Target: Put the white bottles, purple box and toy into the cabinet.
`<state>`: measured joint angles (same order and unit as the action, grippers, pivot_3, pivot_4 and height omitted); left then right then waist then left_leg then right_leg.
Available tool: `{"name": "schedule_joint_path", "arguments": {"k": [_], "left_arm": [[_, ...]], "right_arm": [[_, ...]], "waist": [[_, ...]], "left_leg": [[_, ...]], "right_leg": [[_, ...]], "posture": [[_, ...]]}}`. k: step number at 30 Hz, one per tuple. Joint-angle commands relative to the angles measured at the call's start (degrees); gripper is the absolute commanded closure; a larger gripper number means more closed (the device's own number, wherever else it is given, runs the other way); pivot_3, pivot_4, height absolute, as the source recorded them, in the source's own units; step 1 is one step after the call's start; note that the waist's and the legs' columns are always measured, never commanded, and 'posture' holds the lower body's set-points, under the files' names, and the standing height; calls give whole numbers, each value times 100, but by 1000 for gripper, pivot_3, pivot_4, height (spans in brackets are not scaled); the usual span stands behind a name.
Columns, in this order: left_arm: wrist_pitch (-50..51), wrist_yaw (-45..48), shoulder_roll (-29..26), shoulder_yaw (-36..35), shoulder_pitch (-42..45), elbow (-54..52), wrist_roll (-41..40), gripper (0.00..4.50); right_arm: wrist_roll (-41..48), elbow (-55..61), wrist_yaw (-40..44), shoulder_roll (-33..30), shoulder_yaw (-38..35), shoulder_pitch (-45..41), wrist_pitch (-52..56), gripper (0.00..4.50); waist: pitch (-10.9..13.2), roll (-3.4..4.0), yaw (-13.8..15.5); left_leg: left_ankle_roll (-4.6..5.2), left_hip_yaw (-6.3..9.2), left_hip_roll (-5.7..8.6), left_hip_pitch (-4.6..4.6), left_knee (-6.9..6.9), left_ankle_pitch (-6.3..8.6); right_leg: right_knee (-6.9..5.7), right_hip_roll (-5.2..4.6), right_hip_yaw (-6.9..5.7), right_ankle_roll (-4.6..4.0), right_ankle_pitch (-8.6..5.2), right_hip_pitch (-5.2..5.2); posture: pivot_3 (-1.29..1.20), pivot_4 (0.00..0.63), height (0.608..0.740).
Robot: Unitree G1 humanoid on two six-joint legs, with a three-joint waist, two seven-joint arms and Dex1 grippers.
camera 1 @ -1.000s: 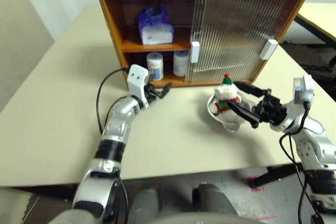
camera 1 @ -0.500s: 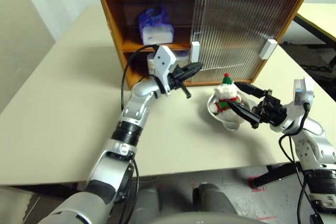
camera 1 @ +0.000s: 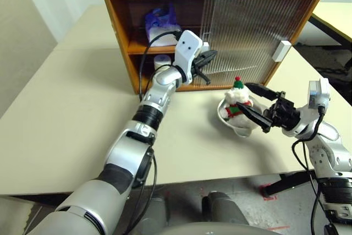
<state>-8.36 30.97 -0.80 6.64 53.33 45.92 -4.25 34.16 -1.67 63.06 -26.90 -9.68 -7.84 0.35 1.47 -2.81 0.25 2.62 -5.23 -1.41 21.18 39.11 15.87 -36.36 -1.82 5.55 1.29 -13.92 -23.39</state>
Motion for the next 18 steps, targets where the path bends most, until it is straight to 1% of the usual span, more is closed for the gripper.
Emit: {"name": "schedule_joint_path", "arguments": {"k": [1, 6, 14, 16, 17, 18], "left_arm": [[97, -241, -29, -84, -18, 96, 110, 4465], [220, -422, -157, -113, -222, -142, 113, 4465], [698, -662, -496, -197, -973, -1238, 65, 4465], [798, -742, -578, -247, -1094, -1432, 54, 4465], [835, -784, -620, -274, -1143, -1513, 54, 4465], [864, -810, -650, -289, -1172, -1566, 53, 4465]], "right_arm": [[0, 102, -7, -33, -32, 71, 24, 0], [5, -14, 73, -33, -57, 61, -39, 0], [-16, -139, 146, -1, -33, -17, -97, 0], [-21, -153, 156, 3, -18, -38, -91, 0], [-24, -157, 160, 6, -10, -49, -86, 0], [-26, -162, 164, 9, -5, -59, -81, 0]], "waist": [[0, 0, -31], [0, 0, -118], [0, 1, -254], [0, 0, -249], [1, -2, -246], [1, -2, -248]], "left_leg": [[0, 0, 0, 0, 0, 0], [0, -6, 0, -2, 0, 0], [-18, -11, -2, -11, 0, 9], [-19, -13, -1, -22, 0, 9], [-21, -13, -1, -49, 0, 8], [-24, -16, -1, -57, 0, 9]], "right_leg": [[0, 0, 0, 0, 0, 0], [-2, 1, 7, 3, 1, 4], [-23, 5, 16, 8, 0, 10], [-32, 8, 19, 8, 0, 12], [-37, 8, 19, 8, 0, 12], [-42, 8, 23, 7, 0, 15]], "posture": [[18, 0, 740], [23, 0, 740], [38, 0, 740], [45, 0, 740], [46, 0, 740], [46, 0, 740]]}}
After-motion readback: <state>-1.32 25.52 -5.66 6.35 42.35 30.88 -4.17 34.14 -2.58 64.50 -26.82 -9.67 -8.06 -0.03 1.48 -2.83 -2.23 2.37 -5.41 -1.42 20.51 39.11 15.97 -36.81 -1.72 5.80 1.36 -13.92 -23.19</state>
